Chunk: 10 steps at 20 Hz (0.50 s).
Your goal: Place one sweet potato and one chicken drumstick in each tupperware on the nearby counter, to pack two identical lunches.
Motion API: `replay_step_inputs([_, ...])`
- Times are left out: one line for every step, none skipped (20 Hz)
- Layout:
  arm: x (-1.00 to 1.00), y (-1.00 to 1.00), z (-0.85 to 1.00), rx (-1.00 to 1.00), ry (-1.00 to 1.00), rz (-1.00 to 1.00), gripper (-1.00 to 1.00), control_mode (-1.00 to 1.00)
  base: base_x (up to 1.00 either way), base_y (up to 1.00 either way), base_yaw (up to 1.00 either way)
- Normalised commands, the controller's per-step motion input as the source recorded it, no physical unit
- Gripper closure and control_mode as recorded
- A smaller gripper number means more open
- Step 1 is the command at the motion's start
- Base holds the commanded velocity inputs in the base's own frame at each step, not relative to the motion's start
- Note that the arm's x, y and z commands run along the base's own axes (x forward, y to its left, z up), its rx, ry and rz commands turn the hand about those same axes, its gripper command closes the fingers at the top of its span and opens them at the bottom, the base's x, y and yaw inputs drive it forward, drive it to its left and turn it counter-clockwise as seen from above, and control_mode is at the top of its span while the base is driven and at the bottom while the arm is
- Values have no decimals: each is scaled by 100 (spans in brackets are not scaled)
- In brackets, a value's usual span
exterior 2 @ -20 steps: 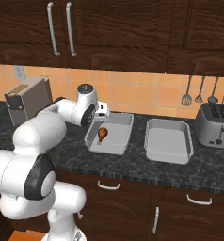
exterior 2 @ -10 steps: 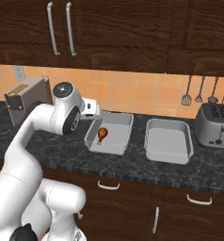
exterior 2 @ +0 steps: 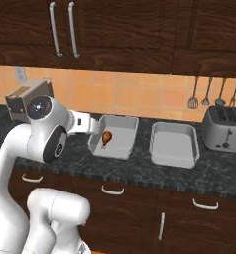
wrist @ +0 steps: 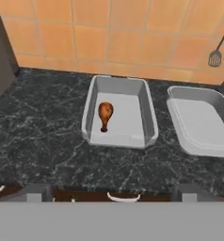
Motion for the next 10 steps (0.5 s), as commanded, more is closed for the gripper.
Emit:
replay_step_inputs([0, 0, 0, 0, 0, 0, -100, 100, -100, -59, -7])
replay_step_inputs([0, 0, 0, 0, 0, 0, -100, 100, -100, -64, -7])
replay_step_inputs([0, 0, 0, 0, 0, 0, -100, 100, -100, -75, -8])
replay_step_inputs([0, 0, 0, 0, 0, 0, -100, 100, -100, -94, -9])
replay_step_inputs([0, 0, 0, 0, 0, 0, -100, 100, -100, -100, -9])
replay_step_inputs([0, 0, 0, 0, 0, 0, -100, 100, -100, -100, -9])
replay_step_inputs([0, 0, 0, 0, 0, 0, -100, 100, -100, -100, -2])
replay_step_inputs([0, 0, 0, 0, 0, 0, -100, 100, -100, -100, 0])
replay_step_inputs([0, 0, 0, 0, 0, 0, -100, 100, -100, -100, 0])
replay_step_inputs([0, 0, 0, 0, 0, 0, -100, 100, -100, -100, 0])
